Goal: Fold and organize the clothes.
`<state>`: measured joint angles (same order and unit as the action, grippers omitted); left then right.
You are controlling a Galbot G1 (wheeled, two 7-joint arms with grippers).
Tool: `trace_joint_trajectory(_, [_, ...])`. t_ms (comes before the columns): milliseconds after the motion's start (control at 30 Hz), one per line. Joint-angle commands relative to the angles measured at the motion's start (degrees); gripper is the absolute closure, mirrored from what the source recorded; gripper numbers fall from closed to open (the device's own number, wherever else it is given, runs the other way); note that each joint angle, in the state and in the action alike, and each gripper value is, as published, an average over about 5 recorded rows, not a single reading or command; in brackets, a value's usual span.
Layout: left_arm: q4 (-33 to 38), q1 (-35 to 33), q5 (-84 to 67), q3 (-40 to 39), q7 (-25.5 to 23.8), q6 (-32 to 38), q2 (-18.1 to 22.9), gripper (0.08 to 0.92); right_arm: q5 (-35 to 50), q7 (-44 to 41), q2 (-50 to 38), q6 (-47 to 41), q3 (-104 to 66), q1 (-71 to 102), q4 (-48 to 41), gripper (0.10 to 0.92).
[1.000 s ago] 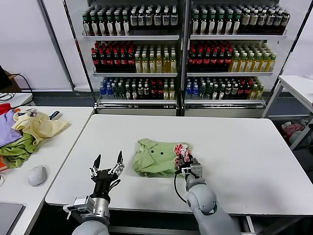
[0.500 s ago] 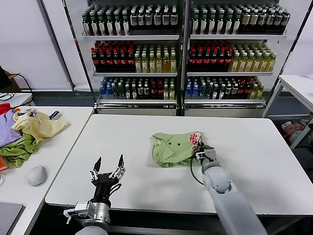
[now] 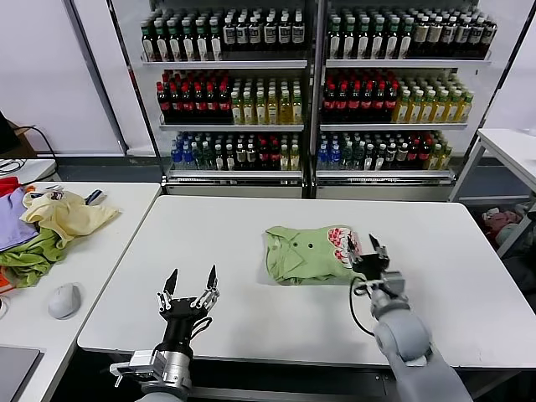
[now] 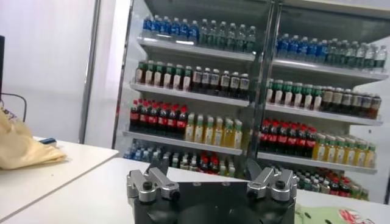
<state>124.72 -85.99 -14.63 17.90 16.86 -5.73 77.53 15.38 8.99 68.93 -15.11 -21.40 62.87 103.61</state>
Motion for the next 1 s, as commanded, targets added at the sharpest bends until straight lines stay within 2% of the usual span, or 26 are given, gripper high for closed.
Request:
trace_joint_trajectory(33, [0.8,-0.5,0.5,-1.1,-0.7,-0.2,0.2,0.177,0.8,-3.0,-1.8,7.7,-13.1,22.2,18.0,0.347])
trace_joint_trajectory(167, [1.2,-0.7,0.7,-1.8,-1.1,-0.8,0.3,0.177,-0.5,-3.9,-1.4,9.3,-13.7,25.0,19.1,0.24])
trace_joint_trajectory(267, [1.5,-1.0,0.8,-2.0,-1.4,-1.1,0.4,0.177,-1.8,-3.5,-0.8,9.7,-13.3,26.0,19.8,0.208])
trace_joint_trajectory(1000, [4.2,-3.3,1.5,-1.4,-3.2,-4.3,0.2,0.177,-4.3,0.2,1.5,10.7,-11.0,26.7,21.5,0.203])
